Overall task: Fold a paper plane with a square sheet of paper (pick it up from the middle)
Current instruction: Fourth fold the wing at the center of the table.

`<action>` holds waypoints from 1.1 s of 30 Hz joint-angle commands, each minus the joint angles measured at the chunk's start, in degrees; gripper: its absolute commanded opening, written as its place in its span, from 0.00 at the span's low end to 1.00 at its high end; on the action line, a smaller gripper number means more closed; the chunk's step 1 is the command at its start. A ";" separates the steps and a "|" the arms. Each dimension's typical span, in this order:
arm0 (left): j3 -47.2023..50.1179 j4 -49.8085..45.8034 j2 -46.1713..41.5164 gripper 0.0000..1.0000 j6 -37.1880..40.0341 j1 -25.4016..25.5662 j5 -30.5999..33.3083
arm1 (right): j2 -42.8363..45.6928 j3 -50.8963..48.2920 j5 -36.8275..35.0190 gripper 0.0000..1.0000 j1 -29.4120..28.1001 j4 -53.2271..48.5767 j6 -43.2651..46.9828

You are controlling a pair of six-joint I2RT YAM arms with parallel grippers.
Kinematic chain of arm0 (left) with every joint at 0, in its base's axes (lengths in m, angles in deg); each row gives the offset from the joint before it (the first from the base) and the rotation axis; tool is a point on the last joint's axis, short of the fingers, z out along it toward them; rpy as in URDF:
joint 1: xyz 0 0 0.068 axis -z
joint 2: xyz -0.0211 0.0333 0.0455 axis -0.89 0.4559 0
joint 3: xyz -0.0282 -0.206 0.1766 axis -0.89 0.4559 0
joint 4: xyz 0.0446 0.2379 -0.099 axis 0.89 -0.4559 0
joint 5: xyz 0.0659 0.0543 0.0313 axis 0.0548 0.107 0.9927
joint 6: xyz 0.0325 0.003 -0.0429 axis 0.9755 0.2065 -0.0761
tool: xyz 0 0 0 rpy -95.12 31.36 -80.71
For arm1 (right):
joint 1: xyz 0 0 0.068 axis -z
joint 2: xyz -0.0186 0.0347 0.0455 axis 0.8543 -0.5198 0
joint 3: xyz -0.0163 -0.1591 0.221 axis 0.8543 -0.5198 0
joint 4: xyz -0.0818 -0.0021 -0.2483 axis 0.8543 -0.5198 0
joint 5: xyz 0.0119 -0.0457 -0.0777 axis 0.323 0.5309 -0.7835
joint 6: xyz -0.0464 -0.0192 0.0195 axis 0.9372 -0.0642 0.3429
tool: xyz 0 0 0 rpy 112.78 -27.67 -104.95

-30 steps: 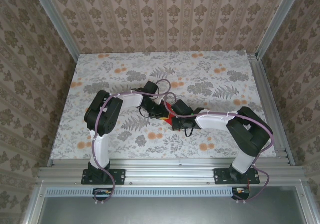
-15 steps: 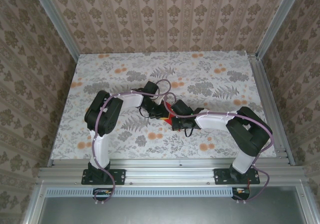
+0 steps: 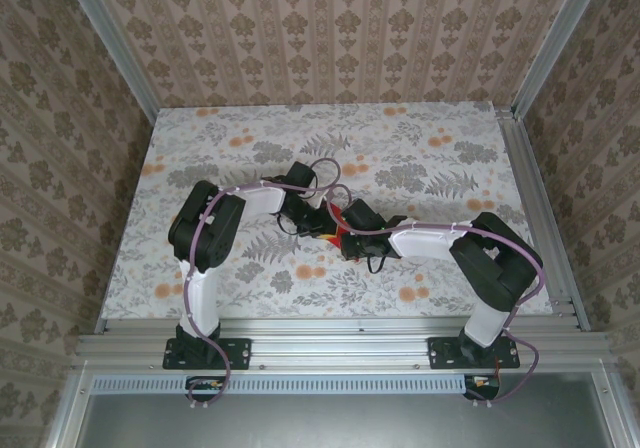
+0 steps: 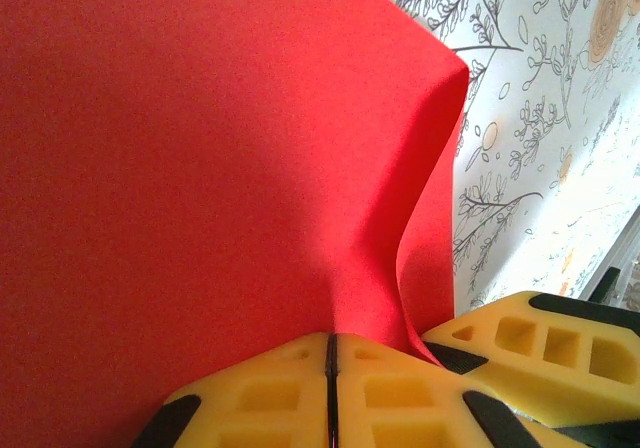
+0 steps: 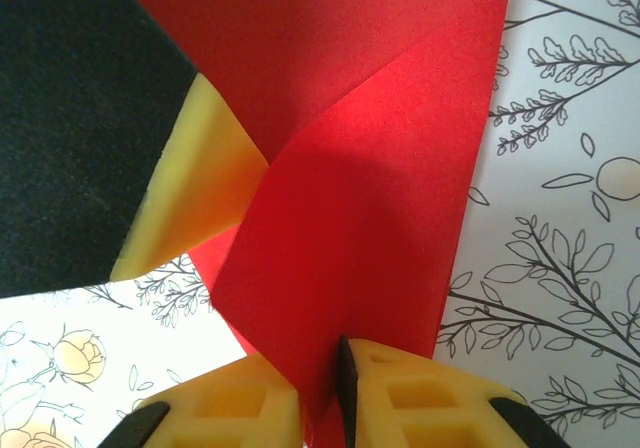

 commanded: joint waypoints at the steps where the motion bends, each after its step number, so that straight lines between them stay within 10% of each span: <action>1: 1.99 -2.69 1.22 0.09 0.94 -0.12 1.52 | -2.84 -1.19 1.52 0.26 -0.28 0.51 -0.42; 33: -3.52 -5.01 -7.13 0.26 -0.99 -1.20 -0.74 | -2.49 -4.18 4.98 0.41 1.13 2.15 1.81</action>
